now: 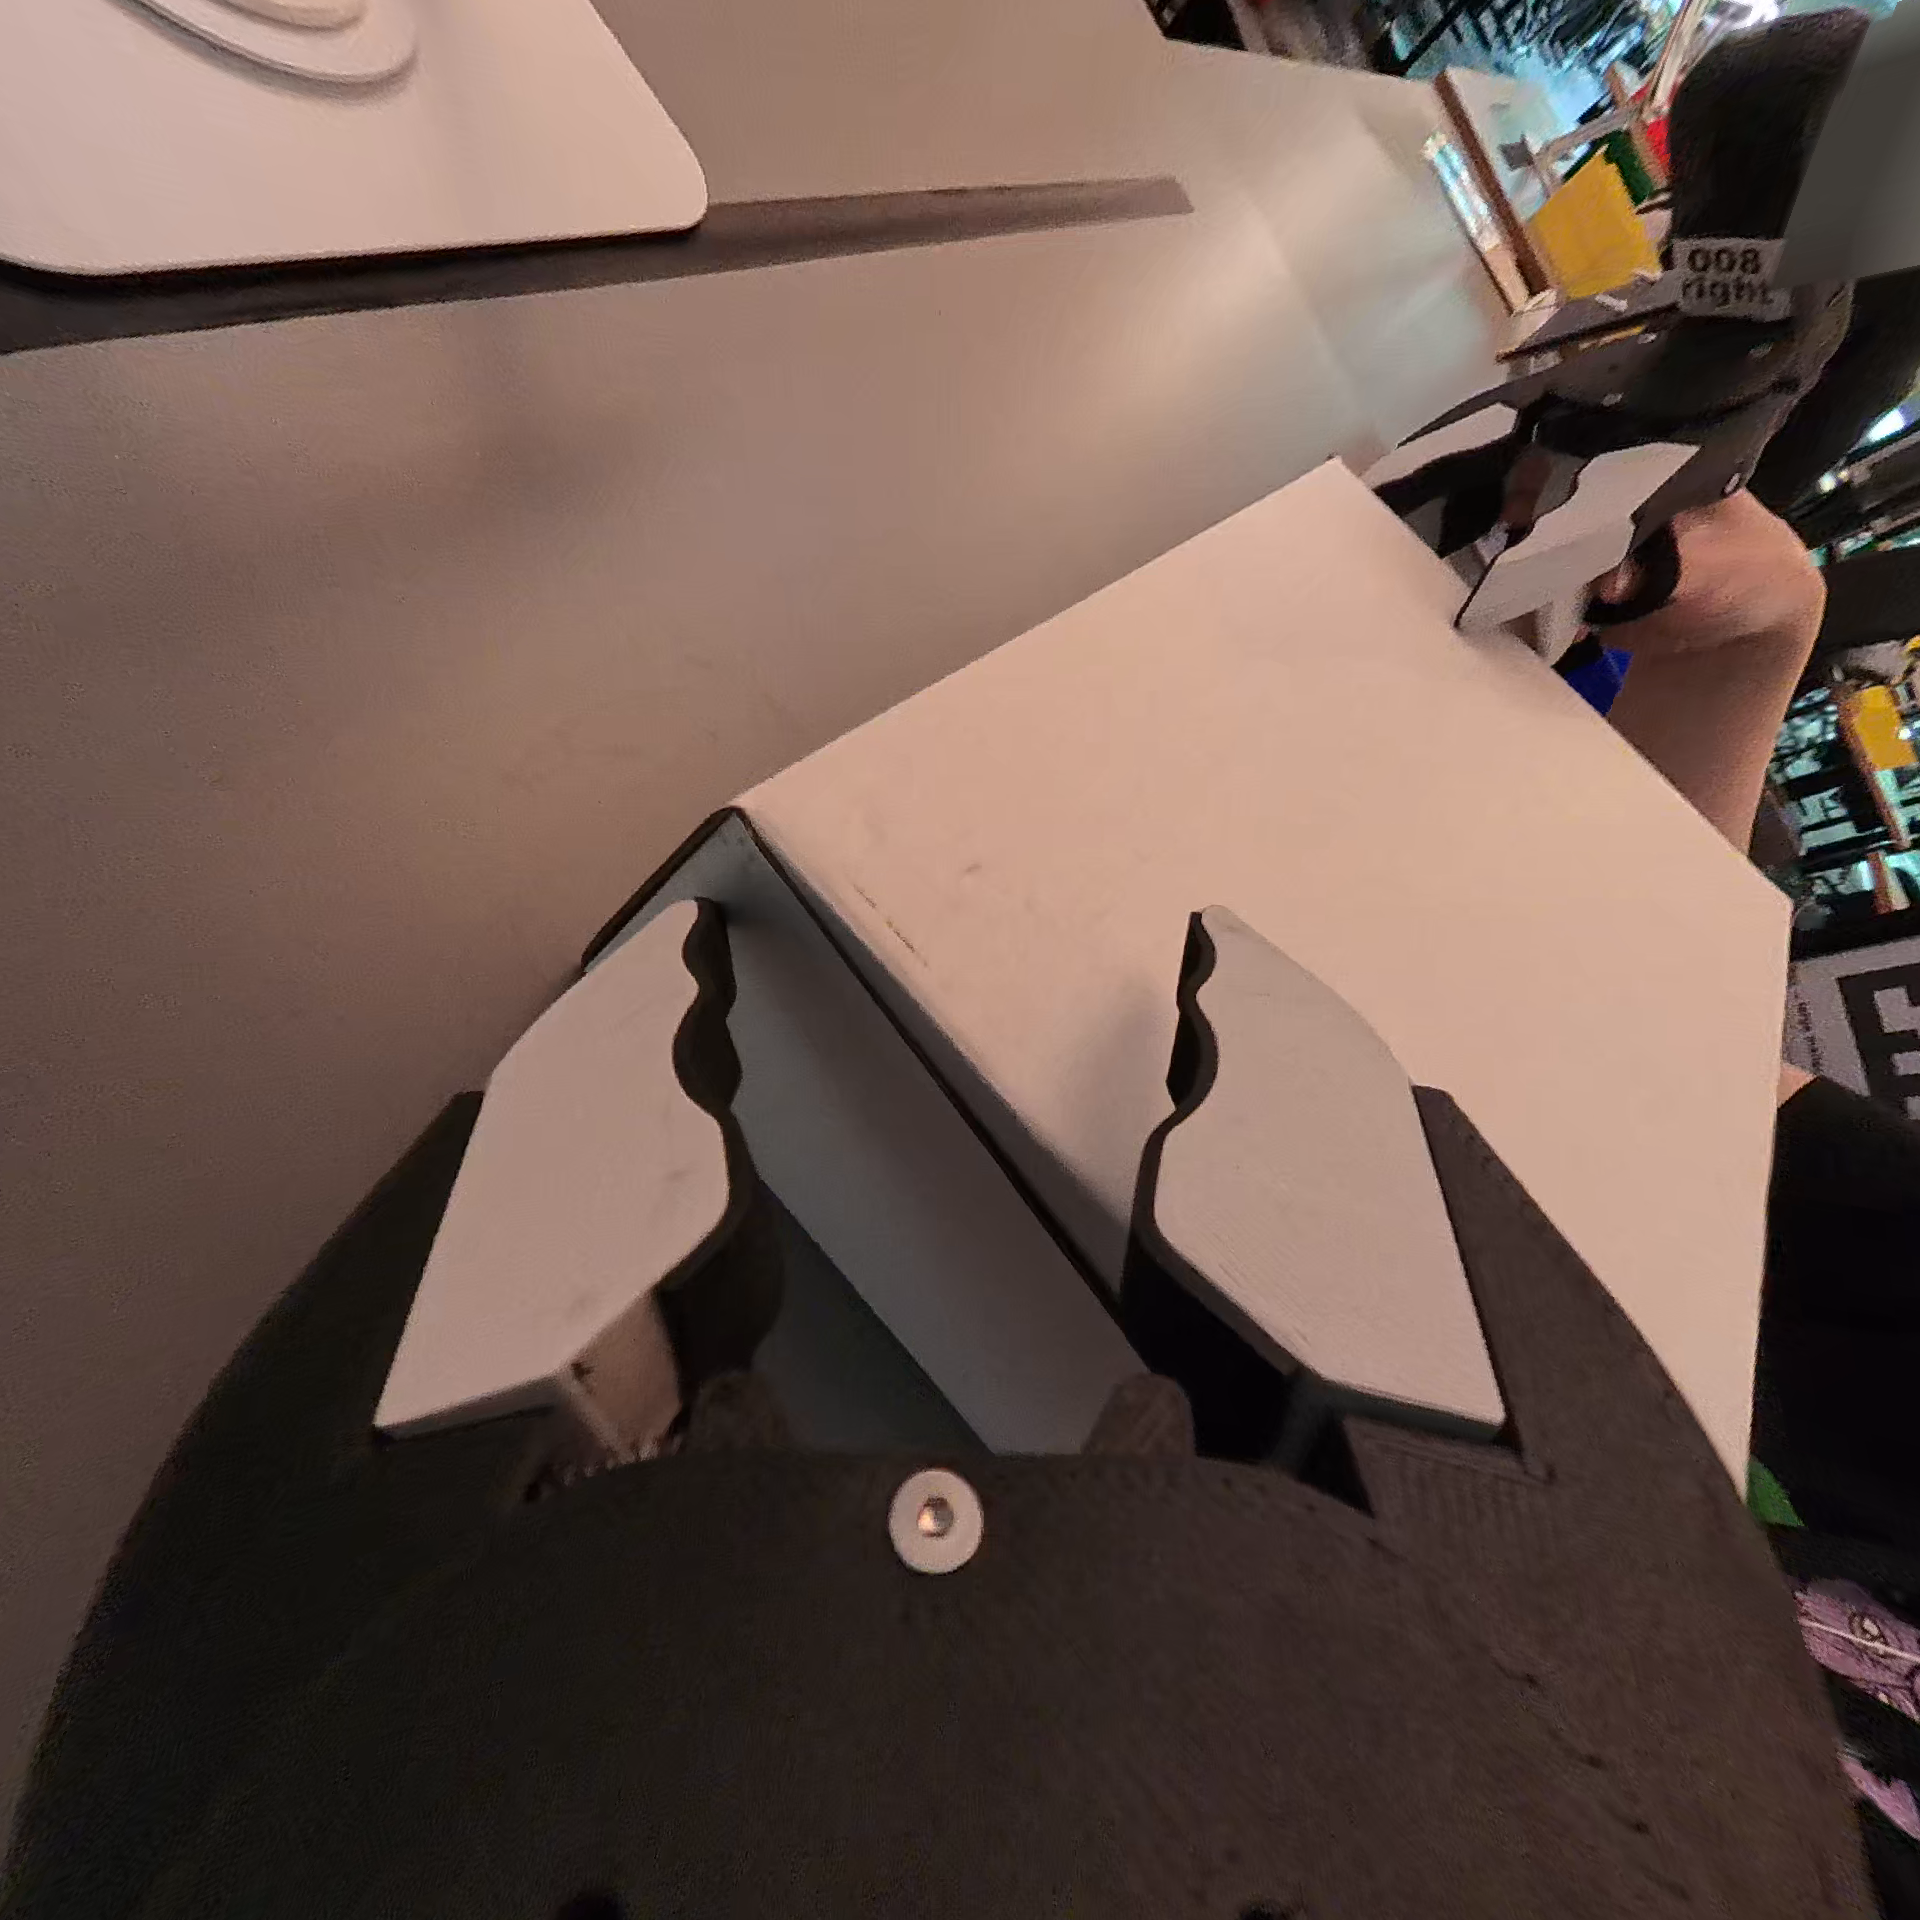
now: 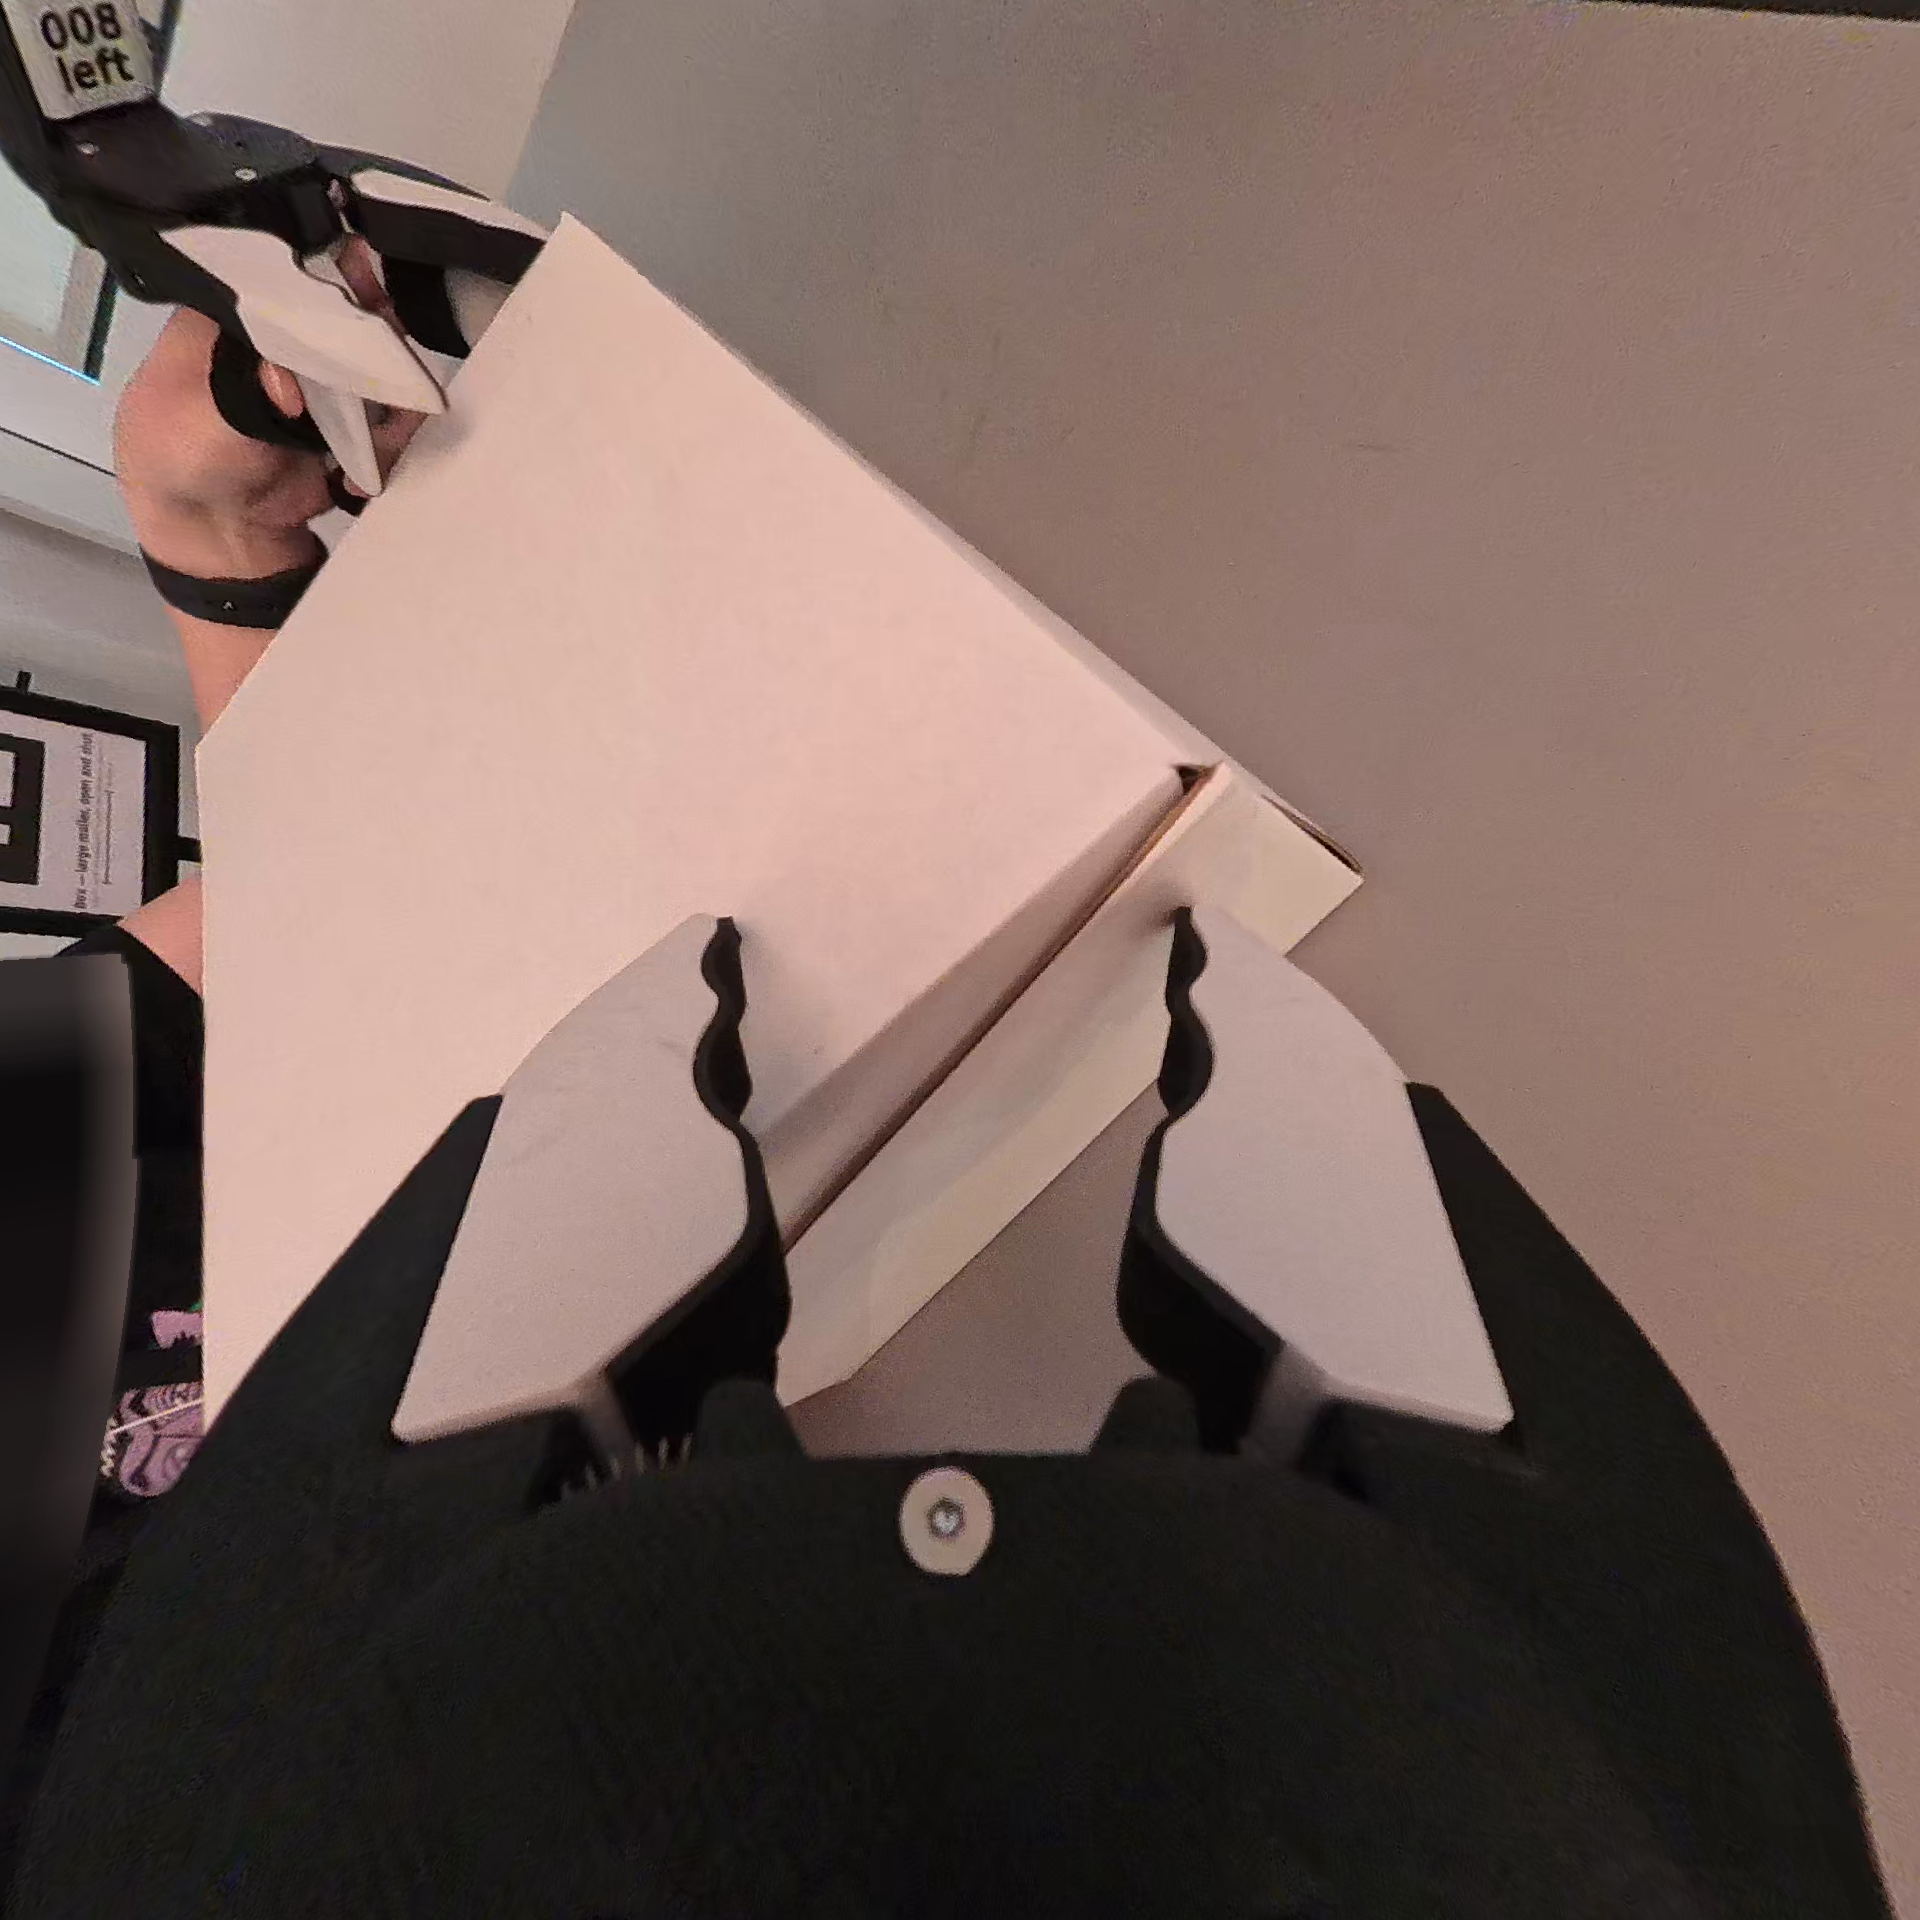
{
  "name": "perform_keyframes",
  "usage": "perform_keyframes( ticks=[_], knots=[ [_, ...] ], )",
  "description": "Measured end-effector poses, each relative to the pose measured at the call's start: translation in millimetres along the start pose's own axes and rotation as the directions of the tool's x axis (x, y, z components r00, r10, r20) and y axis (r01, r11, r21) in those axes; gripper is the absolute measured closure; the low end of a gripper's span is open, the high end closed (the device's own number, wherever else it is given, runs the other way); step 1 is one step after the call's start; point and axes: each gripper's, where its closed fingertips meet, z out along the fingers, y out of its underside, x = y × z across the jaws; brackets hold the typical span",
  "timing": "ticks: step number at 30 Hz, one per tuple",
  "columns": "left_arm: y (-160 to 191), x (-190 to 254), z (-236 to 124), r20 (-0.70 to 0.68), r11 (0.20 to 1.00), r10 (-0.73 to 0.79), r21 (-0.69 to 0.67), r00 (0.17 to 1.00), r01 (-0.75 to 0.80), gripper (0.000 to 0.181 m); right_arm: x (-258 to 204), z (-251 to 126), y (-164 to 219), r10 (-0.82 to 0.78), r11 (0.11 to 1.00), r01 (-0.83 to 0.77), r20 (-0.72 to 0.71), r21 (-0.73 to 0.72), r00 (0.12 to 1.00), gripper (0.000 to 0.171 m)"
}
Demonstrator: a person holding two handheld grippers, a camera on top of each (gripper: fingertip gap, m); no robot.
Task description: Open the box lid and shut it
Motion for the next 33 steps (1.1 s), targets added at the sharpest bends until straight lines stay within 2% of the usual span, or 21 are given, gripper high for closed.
perform_keyframes(
  ticks=[3,5,8,14,20,27,28,33],
  knots=[
    [5.0,-1.3,0.5,0.044,0.999,0.025,-0.040,0.999,-0.024,0.101,0.6,1.4,0.0,-0.026,1.000,0.026,0.001,0.010,1.000,0.093],
    [9.2,-4.3,3.8,0.097,0.995,0.065,-0.078,0.993,-0.058,0.103,4.3,3.7,1.5,-0.066,0.998,0.065,-0.032,-0.007,0.997,0.100],
    [10.3,-4.5,3.6,0.112,0.993,0.080,-0.090,0.990,-0.070,0.103,2.7,2.9,1.9,-0.078,0.997,0.077,-0.027,-0.016,0.997,0.099],
    [40.0,8.8,-16.4,-0.008,0.969,0.031,-0.244,0.999,-0.032,0.101,-7.9,-11.4,12.3,-0.094,0.995,0.095,0.037,-0.023,0.995,0.089],
    [64.9,20.0,-25.9,-0.080,0.932,0.028,-0.358,0.996,-0.055,0.094,-22.2,-16.2,44.4,-0.161,0.973,0.173,0.088,-0.150,0.983,0.087],
    [70.0,24.0,-24.4,-0.140,0.924,0.000,-0.379,0.990,-0.054,0.098,-18.8,-4.5,55.8,-0.122,0.968,0.147,0.130,-0.205,0.984,0.085],
    [71.4,24.8,-23.6,-0.152,0.922,-0.005,-0.384,0.988,-0.055,0.097,-12.0,-2.6,59.9,-0.118,0.964,0.139,0.103,-0.228,0.988,0.084],
    [79.0,22.5,-19.9,-0.182,0.909,-0.038,-0.416,0.983,-0.042,0.095,-11.5,2.3,63.8,-0.049,0.968,0.088,0.170,-0.234,0.984,0.080]
  ],
)
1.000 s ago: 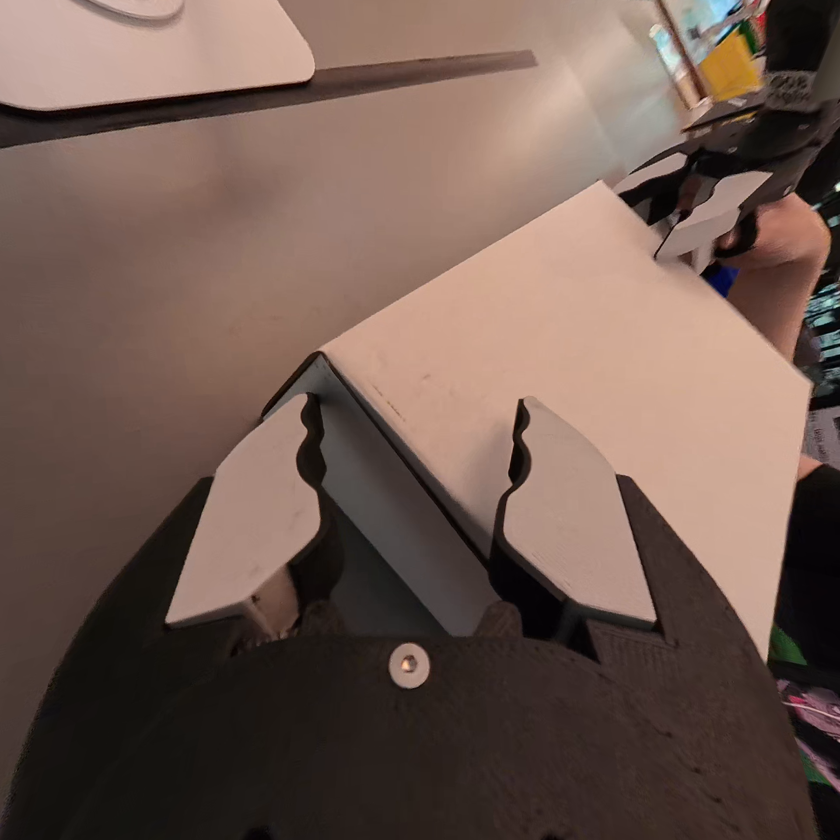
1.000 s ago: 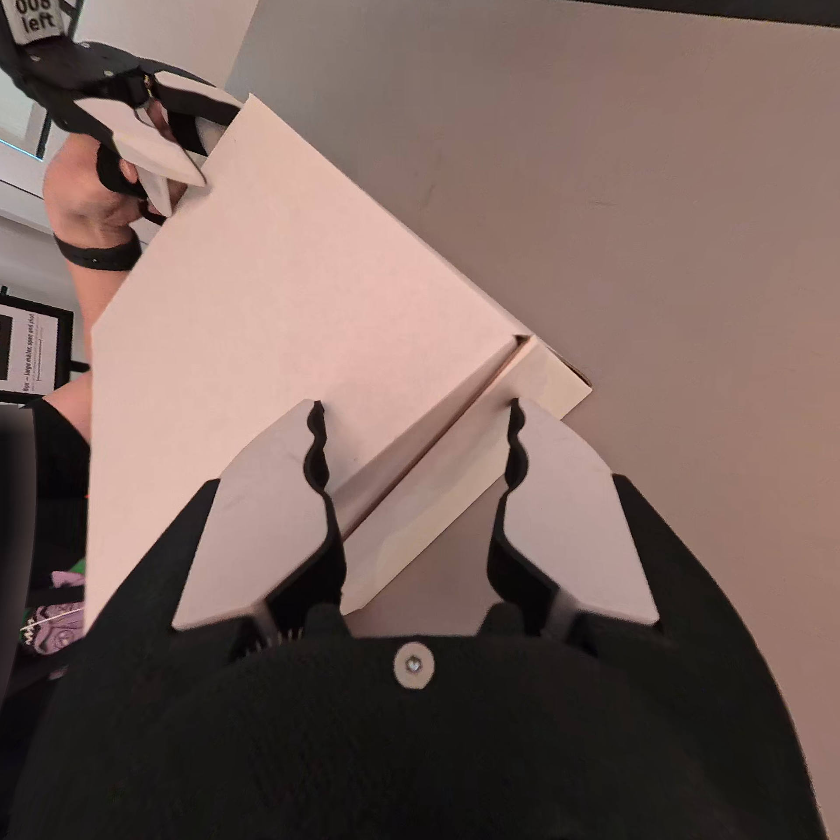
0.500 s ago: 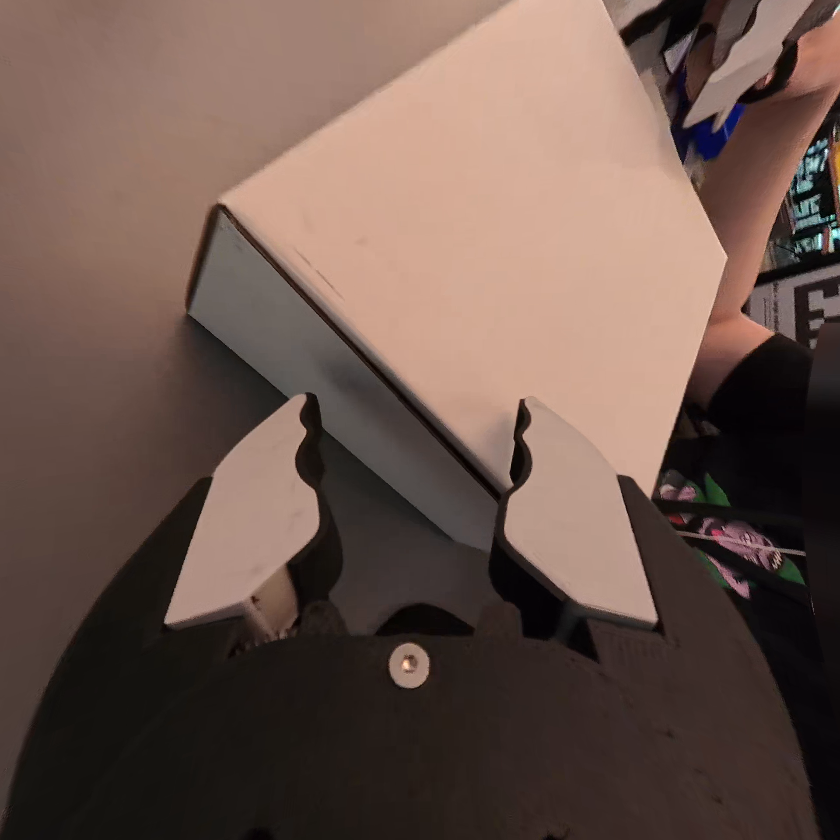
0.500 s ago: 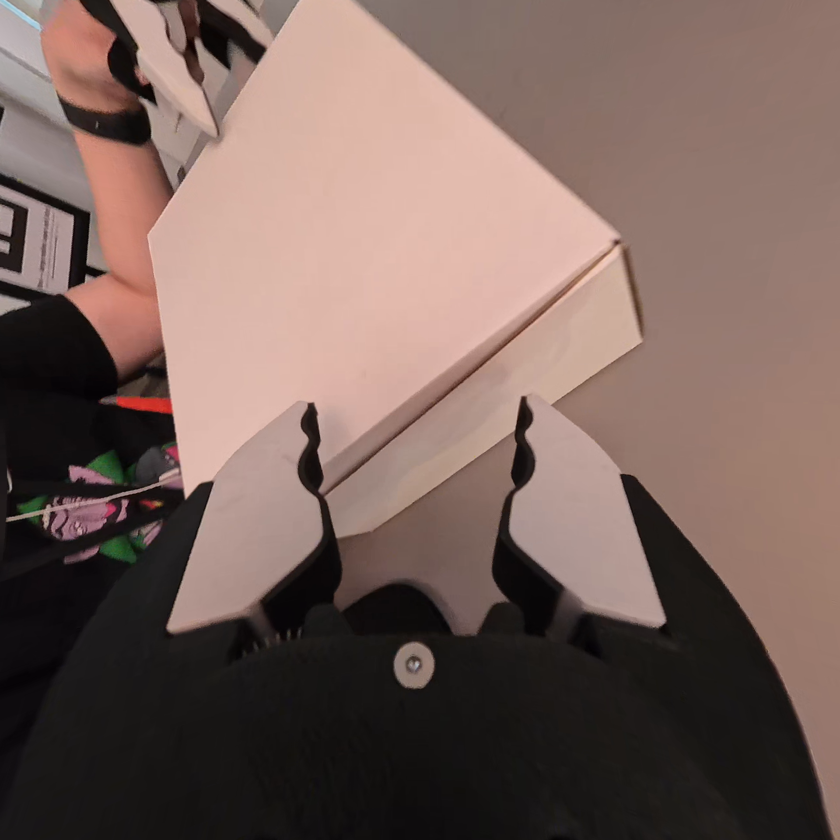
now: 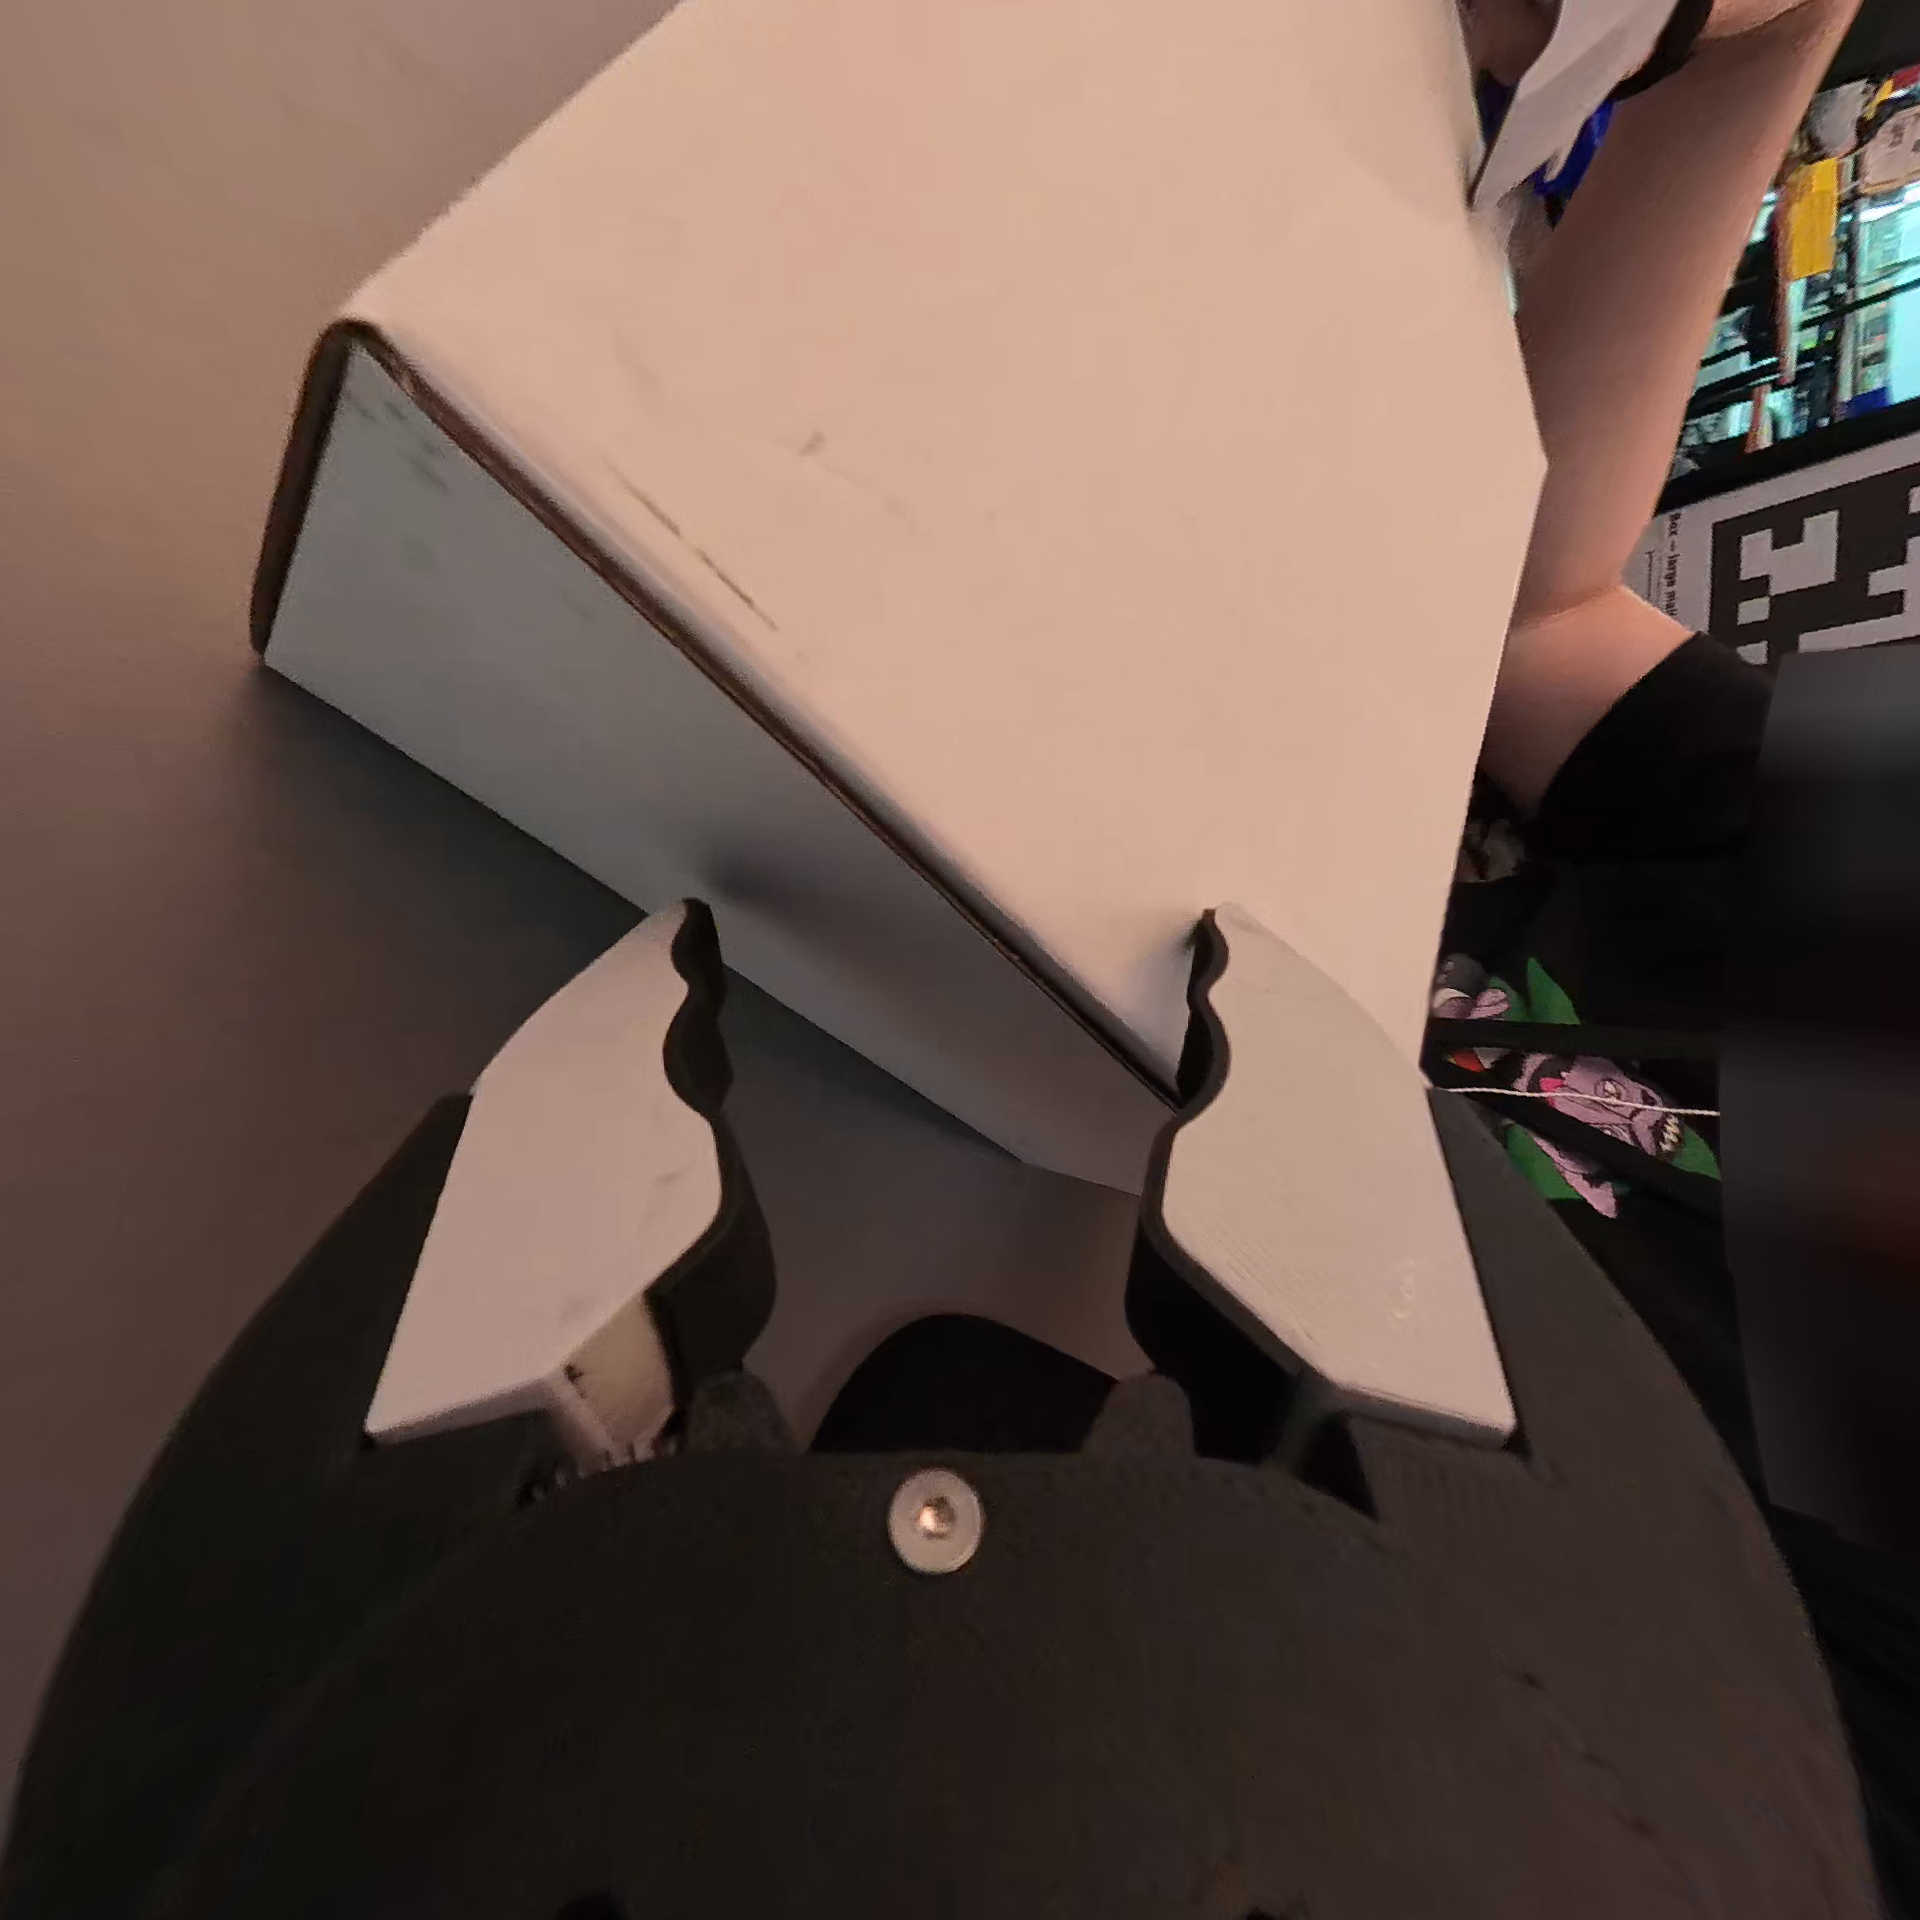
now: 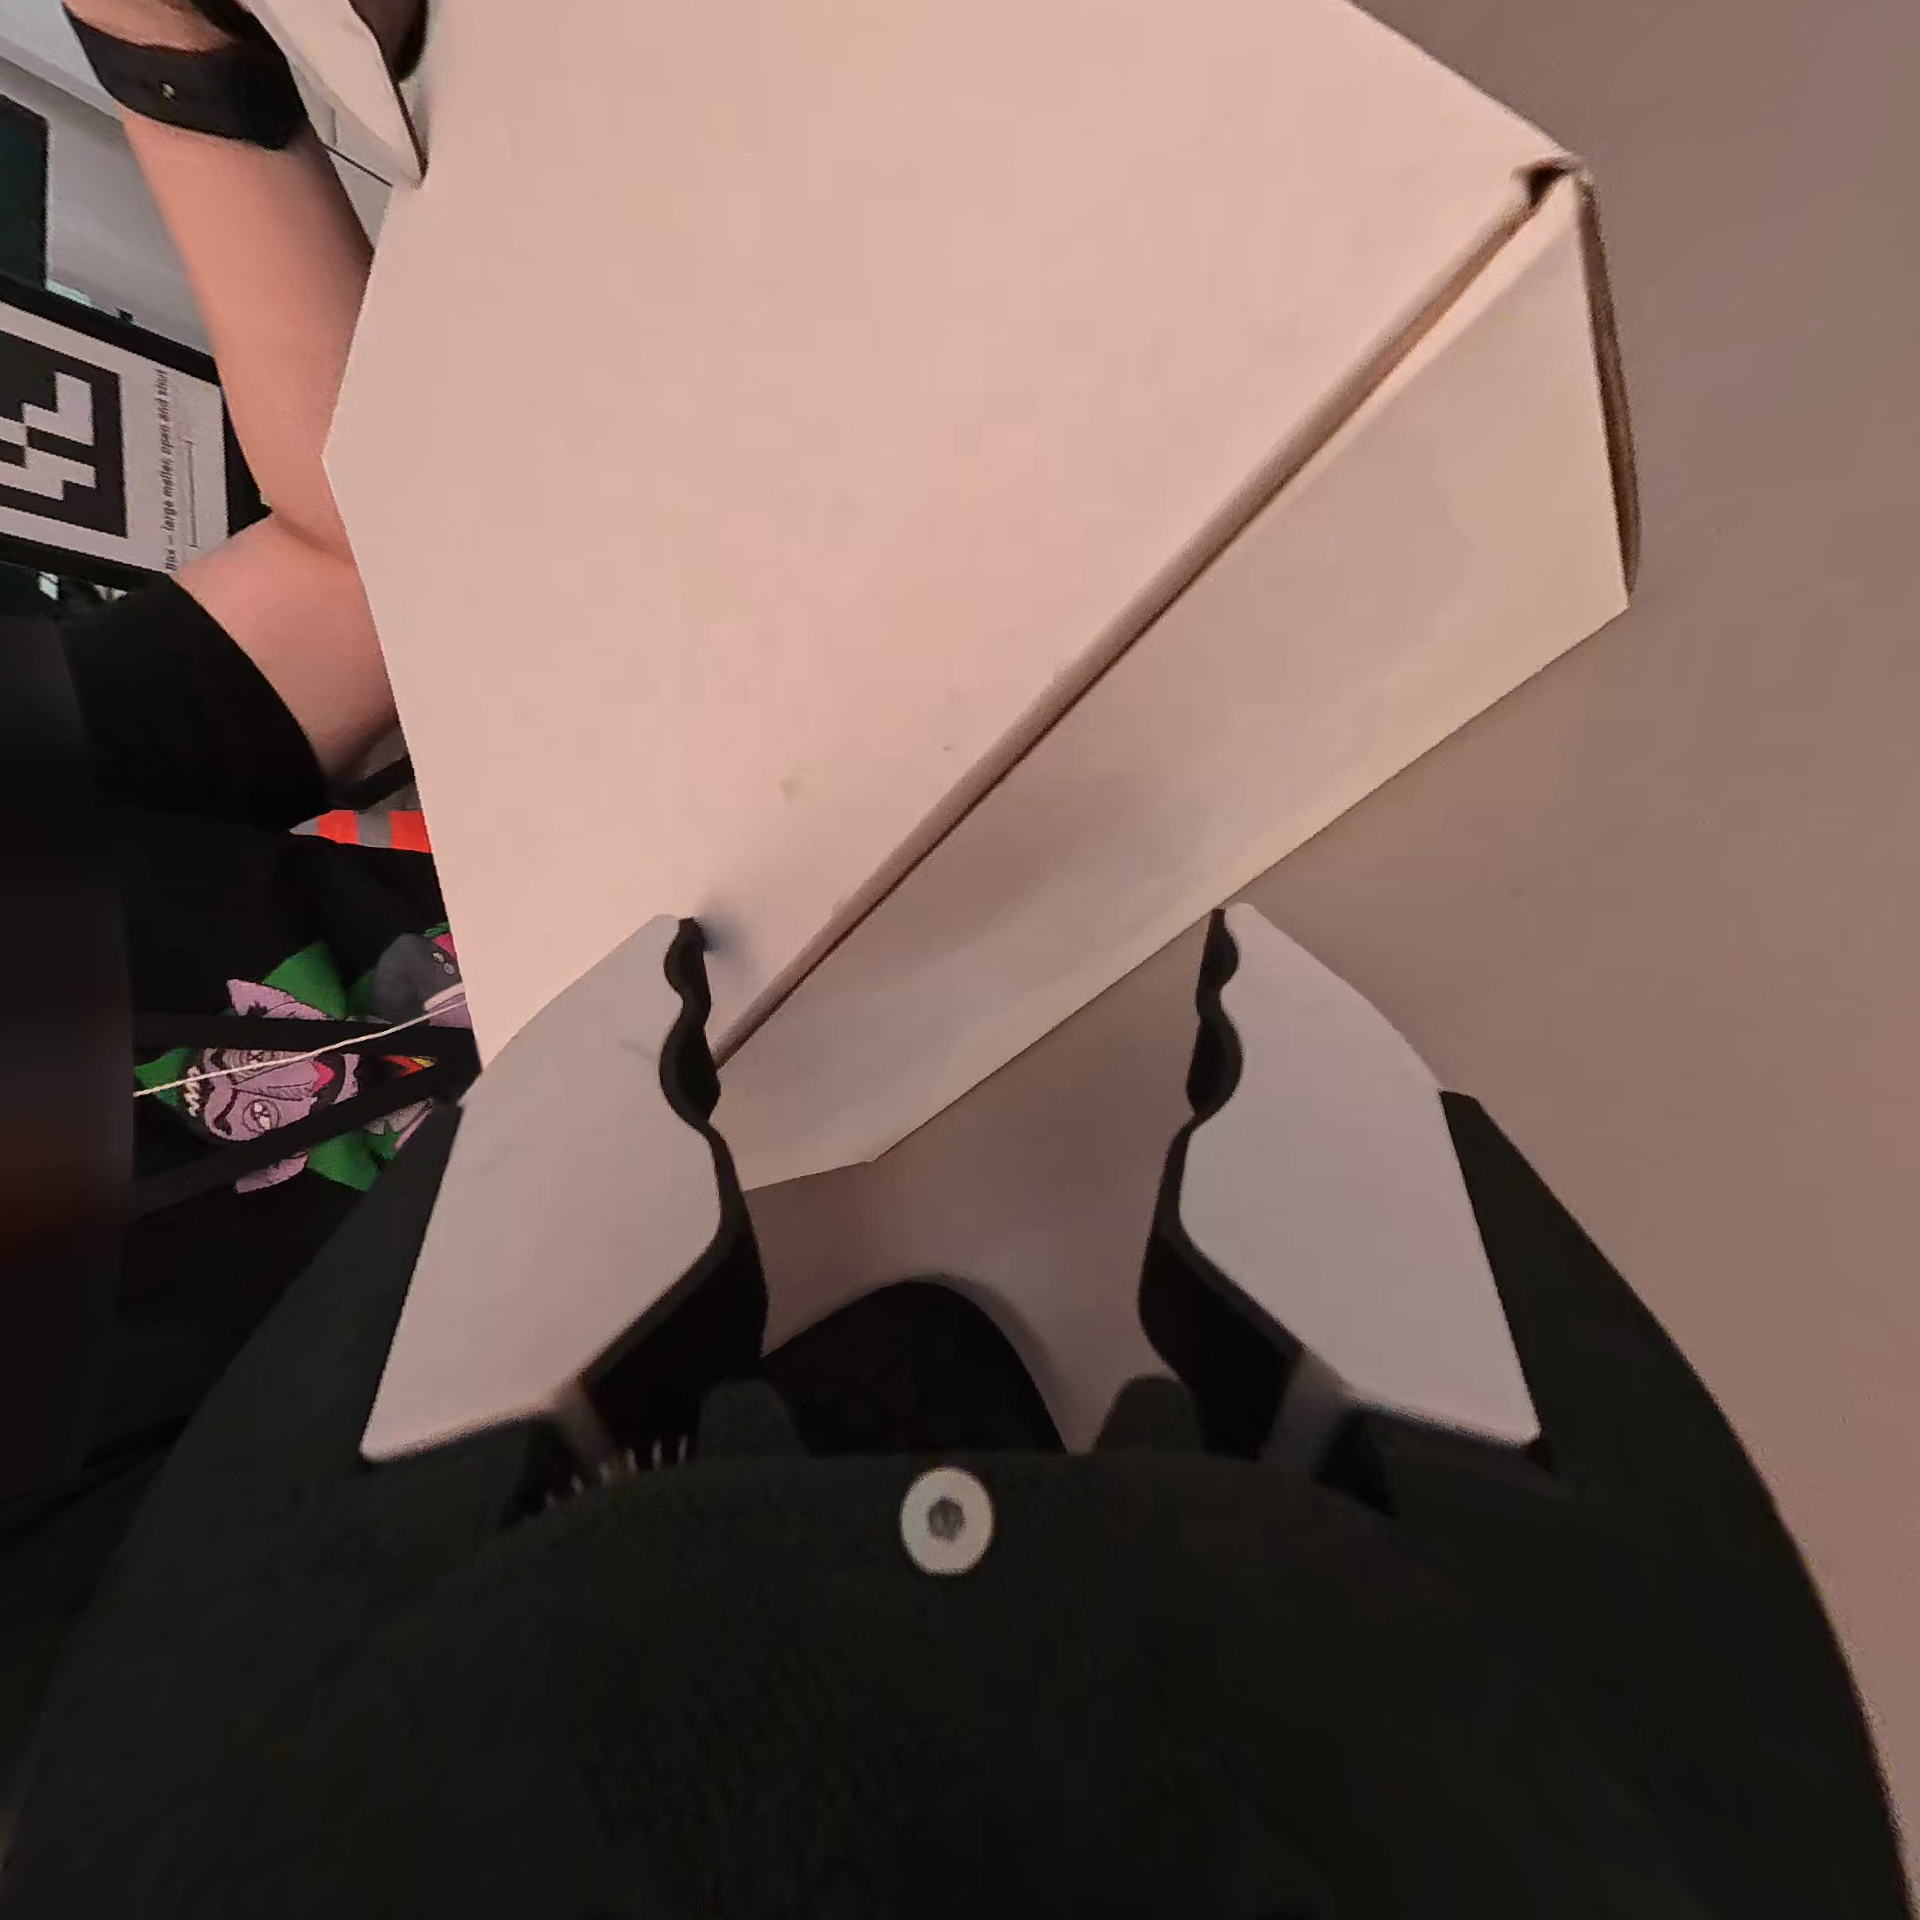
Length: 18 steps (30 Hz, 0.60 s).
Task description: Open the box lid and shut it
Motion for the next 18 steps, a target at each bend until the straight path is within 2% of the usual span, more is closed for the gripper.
perform_keyframes(
  ticks=[5,10,15,18],
  knots=[
    [-0.2,4.5,-6.4,-0.023,0.999,0.050,0.002,0.998,-0.050,0.103,-0.7,-1.9,-3.3,-0.060,0.998,0.060,-0.023,0.006,0.998,0.080],
    [24.4,17.7,-25.1,-0.027,0.996,0.085,-0.032,0.996,-0.085,0.095,-6.5,-8.7,-2.9,-0.116,0.993,0.116,-0.061,0.002,0.991,0.079],
    [38.0,19.9,-9.0,0.014,0.986,0.072,-0.150,0.997,-0.069,0.092,-18.1,-7.2,10.8,-0.123,0.991,0.121,-0.045,-0.056,0.991,0.073],
    [41.5,21.5,0.1,-0.041,0.980,-0.009,-0.197,0.999,0.001,0.090,-14.7,0.4,20.3,-0.130,0.984,0.120,-0.074,-0.129,0.989,0.071]
  ],
)
